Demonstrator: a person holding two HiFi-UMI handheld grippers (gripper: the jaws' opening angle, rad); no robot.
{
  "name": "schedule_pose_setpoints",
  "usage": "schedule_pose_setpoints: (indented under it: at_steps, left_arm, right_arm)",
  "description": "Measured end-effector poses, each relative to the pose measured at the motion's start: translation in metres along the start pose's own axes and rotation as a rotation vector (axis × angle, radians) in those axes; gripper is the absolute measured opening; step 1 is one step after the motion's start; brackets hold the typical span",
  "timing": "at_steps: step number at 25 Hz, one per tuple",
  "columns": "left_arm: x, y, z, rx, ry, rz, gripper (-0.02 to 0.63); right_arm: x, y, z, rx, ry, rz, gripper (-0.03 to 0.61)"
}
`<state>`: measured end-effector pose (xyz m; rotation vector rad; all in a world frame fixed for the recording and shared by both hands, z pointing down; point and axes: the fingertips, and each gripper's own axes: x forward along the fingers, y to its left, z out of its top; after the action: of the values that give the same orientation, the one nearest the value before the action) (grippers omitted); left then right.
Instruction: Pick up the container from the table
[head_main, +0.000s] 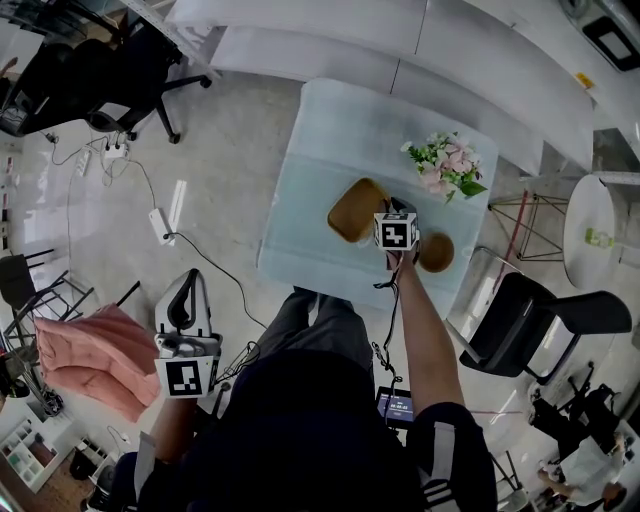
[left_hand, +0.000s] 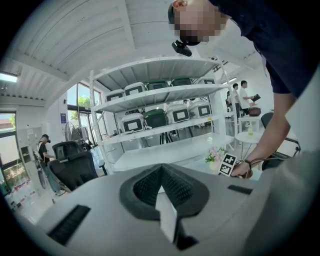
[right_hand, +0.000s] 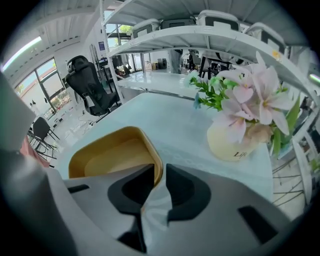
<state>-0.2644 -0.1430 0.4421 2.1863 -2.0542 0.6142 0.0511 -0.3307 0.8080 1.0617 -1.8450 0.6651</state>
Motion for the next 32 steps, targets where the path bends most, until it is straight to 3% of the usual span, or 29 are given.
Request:
schedule_pose_setpoints:
  at_steps: [16, 32]
  left_arm:
    - [0.001, 0.011, -0.009, -0.025, 0.014, 0.011, 0.003]
    - [0.003, 0.015, -0.008, -0.064, 0.022, 0.012, 0.003]
  right_arm:
    - [0.002, 0.001, 0.001, -0.073, 0.061, -0.04, 0.021]
    - [-0.011, 0.005, 0.01, -0.047, 0.059, -0.014, 0.012]
